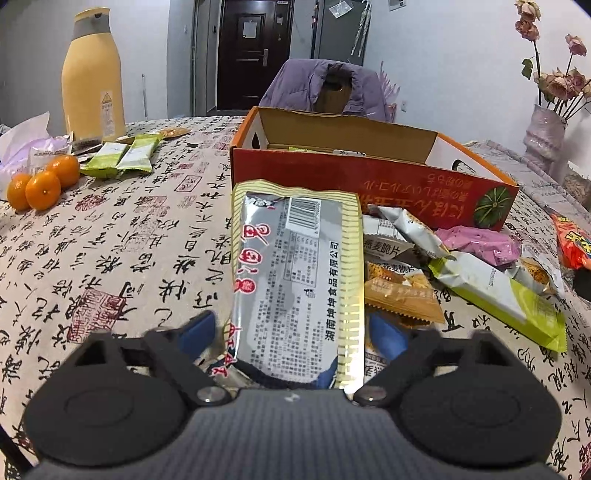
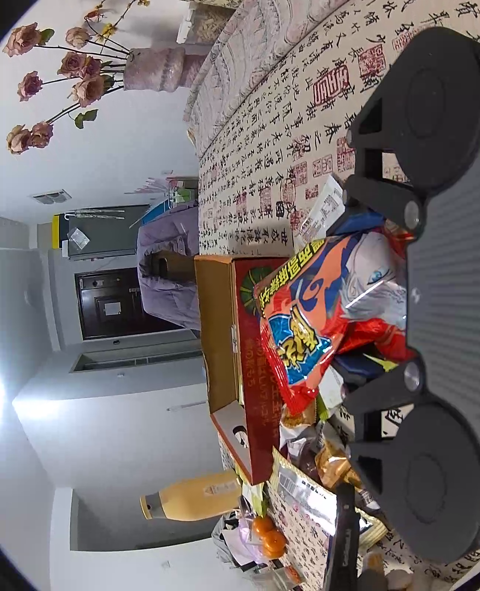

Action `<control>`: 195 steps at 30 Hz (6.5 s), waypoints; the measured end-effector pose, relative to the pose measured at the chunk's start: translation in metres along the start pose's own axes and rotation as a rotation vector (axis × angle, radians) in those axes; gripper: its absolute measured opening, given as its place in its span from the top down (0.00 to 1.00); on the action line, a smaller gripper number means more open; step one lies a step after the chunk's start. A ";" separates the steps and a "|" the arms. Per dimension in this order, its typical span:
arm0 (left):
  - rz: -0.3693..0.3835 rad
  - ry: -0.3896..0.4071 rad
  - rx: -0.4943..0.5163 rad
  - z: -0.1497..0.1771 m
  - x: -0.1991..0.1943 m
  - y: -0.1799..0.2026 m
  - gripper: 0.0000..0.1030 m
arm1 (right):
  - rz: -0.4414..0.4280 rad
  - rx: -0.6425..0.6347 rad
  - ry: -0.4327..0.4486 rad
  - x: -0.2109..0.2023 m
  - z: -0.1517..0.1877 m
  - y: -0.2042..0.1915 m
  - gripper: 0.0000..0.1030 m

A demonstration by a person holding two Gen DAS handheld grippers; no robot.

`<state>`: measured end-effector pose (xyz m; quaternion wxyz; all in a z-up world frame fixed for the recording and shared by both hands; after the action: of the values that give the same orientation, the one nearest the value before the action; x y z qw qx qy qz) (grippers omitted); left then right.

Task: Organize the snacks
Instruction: 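Grasp the long silver-gold packet with the left gripper while the right gripper holds the chip bag, then lift the silver-gold packet with the left gripper while the right gripper carries the chip bag toward the box, then carry the chip bag and silver-gold packet over the cardboard box with both grippers, then open both grippers to drop the packets into the box, then move both grippers back to the snack pile, then grasp the green-white bar with the right gripper, then grasp the white pumpkin-seed biscuit packet with the left gripper while the right gripper holds the green-white bar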

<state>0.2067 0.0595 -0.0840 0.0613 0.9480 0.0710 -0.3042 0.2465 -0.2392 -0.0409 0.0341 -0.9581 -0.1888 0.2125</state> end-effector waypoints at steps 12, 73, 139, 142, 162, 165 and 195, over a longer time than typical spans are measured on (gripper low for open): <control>0.039 0.041 -0.004 0.000 -0.016 0.000 0.55 | -0.039 -0.002 -0.006 0.003 0.004 -0.018 0.39; -0.110 0.101 0.082 -0.176 0.101 0.040 0.59 | 0.034 -0.128 -0.060 0.204 -0.131 -0.064 0.39; 0.081 0.147 0.008 -0.007 -0.019 0.000 0.00 | -0.118 -0.144 -0.092 0.037 0.010 -0.058 0.00; 0.087 0.152 -0.005 -0.007 -0.020 -0.002 0.00 | -0.137 -0.163 -0.121 0.035 0.018 -0.060 0.03; 0.106 0.156 -0.014 -0.004 -0.019 0.000 0.00 | -0.168 -0.205 -0.244 0.078 0.023 -0.070 0.52; 0.106 0.156 -0.014 -0.004 -0.020 0.000 0.00 | -0.180 -0.200 -0.232 0.071 0.025 -0.074 0.63; 0.017 0.060 0.054 -0.015 -0.007 -0.011 0.15 | -0.028 -0.091 0.002 0.007 0.006 -0.045 0.66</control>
<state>0.2076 0.0724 -0.0687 0.0359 0.9586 0.0564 -0.2768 0.2345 -0.1953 -0.0423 -0.0063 -0.9562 -0.2116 0.2022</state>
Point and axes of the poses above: each gripper's, at about its wrist camera, not at the fingertips, and x roughly the way its jaws point, y to its right, z to its underside, the point moved 8 cm from there along x, roughly the way its jaws point, and after that the axes turned 4 degrees about y, right-handed, at the moved point
